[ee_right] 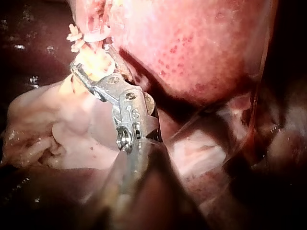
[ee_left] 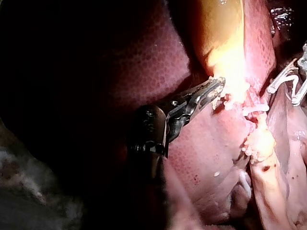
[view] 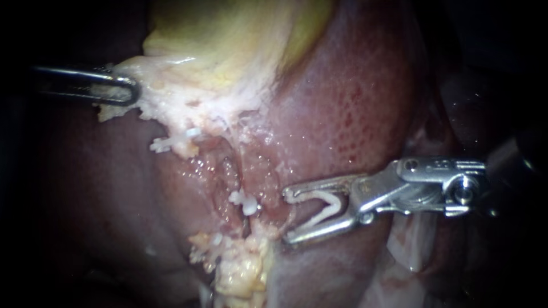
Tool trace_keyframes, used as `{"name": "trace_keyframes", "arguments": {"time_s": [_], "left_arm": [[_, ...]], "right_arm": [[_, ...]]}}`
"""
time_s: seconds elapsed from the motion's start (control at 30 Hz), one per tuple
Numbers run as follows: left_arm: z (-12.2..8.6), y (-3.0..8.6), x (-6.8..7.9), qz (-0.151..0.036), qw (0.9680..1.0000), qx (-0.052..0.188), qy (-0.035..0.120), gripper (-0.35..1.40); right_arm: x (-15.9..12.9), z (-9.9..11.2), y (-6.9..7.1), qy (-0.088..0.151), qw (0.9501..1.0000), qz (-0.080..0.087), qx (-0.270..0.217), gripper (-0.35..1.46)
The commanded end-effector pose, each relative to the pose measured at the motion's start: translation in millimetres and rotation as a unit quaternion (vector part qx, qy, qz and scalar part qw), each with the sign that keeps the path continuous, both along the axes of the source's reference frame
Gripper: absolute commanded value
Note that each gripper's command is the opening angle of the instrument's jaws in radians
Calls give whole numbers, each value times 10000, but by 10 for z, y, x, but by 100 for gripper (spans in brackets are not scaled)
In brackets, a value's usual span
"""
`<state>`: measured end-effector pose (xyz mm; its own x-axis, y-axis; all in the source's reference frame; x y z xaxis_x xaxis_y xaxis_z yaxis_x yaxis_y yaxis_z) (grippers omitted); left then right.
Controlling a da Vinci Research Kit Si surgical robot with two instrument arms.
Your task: Clipping second clip right tube
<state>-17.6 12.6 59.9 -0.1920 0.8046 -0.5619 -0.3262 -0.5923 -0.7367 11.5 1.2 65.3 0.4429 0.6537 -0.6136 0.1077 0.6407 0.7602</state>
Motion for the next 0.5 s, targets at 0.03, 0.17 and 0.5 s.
{"name": "trace_keyframes", "arguments": {"time_s": [0.03, 0.17, 0.5], "left_arm": [[0, 0, 0, -4, 10000, 1, 3, -35], [0, 0, -1, -6, 10000, 1, 4, -35], [0, 0, -1, -7, 10000, 1, 5, -35]], "right_arm": [[4, 4, 1, -35, 10000, 36, 40, 45], [18, 13, 8, -168, 9995, 162, 233, 45], [38, 29, 18, -317, 9967, 398, 628, 45]]}}
